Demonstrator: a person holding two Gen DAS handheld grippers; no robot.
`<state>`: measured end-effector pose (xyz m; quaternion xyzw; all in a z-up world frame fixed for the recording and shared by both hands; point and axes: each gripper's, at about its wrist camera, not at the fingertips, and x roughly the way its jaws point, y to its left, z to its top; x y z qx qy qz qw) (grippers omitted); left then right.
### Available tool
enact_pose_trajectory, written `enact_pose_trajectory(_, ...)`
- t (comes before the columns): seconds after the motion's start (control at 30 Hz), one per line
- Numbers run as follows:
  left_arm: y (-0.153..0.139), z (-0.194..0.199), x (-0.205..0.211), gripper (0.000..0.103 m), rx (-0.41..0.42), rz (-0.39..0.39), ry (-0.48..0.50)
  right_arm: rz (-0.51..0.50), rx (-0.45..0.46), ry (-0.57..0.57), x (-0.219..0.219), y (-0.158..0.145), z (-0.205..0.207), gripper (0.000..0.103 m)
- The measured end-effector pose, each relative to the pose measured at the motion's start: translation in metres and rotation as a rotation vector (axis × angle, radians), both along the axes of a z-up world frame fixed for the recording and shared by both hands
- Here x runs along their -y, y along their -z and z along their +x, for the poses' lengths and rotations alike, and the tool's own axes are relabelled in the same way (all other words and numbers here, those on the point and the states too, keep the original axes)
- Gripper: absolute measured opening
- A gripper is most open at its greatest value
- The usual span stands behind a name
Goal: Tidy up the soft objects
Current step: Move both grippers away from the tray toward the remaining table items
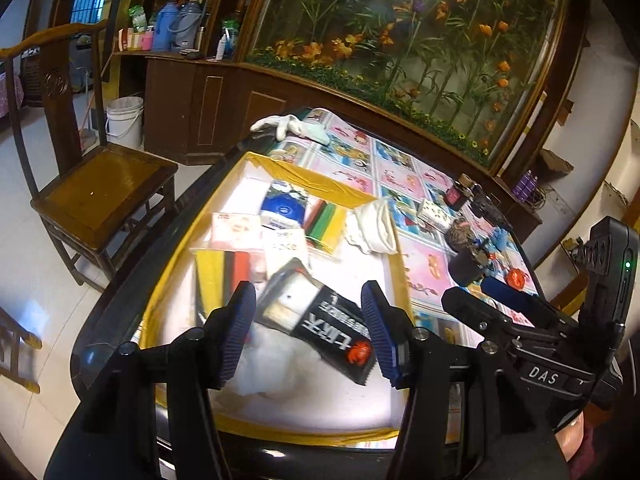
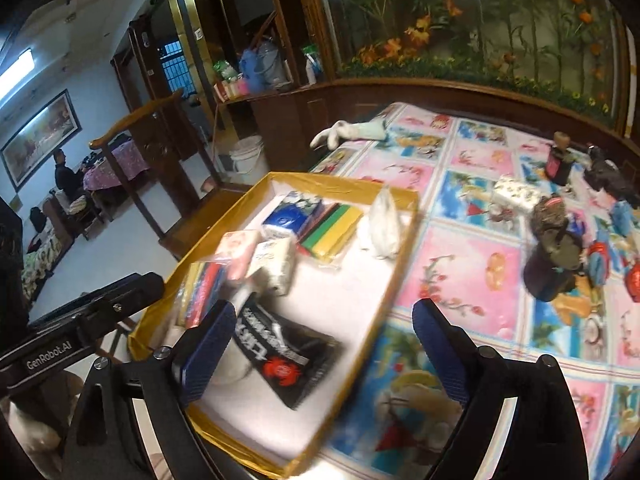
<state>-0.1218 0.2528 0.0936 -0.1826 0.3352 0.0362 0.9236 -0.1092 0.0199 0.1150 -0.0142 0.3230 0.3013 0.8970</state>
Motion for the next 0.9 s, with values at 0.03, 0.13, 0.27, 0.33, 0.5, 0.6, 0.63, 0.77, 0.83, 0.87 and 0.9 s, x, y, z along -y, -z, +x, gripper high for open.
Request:
enact_pose_trajectory(0.03,-0.002,0.0,0.005,0.053,0.002,0.004,0.007,-0.003,0.007,0.007,0.006,0.0,-0.002,0.091)
enact_pose_trajectory(0.13,-0.008,-0.001,0.017,0.053,0.012,0.016,0.034,-0.002,0.027,0.033,0.025,-0.002,-0.008,0.091)
enact_pose_trajectory(0.27,-0.013,0.0,0.033,0.063,0.018,0.033,0.053,-0.017,0.071,0.071,0.051,-0.004,-0.014,0.093)
enact_pose_trajectory(0.33,-0.013,0.0,0.04,0.064,0.016,0.037,0.064,-0.026,0.1,0.099,0.062,-0.004,-0.015,0.093)
enact_pose_trajectory(0.5,-0.012,0.008,0.06,0.064,-0.004,0.026,0.116,-0.024,0.129,0.158,0.089,0.0,-0.014,0.093)
enact_pose_trajectory(0.6,-0.01,0.014,0.072,0.064,-0.018,0.016,0.148,-0.014,0.118,0.191,0.105,0.001,-0.008,0.094)
enact_pose_trajectory(0.63,-0.01,0.017,0.077,0.064,-0.024,0.017,0.158,-0.014,0.113,0.203,0.11,0.001,-0.005,0.094)
enact_pose_trajectory(0.77,-0.006,0.03,0.096,0.064,-0.047,-0.003,0.204,-0.034,0.084,0.244,0.129,0.002,0.011,0.097)
enact_pose_trajectory(0.83,-0.004,0.036,0.106,0.064,-0.058,-0.016,0.231,-0.039,0.069,0.26,0.139,0.003,0.018,0.098)
enact_pose_trajectory(0.87,-0.002,0.039,0.11,0.064,-0.067,-0.024,0.245,-0.039,0.065,0.267,0.143,0.003,0.023,0.098)
enact_pose_trajectory(0.9,-0.001,0.042,0.115,0.064,-0.077,-0.031,0.257,-0.041,0.063,0.271,0.146,0.002,0.029,0.098)
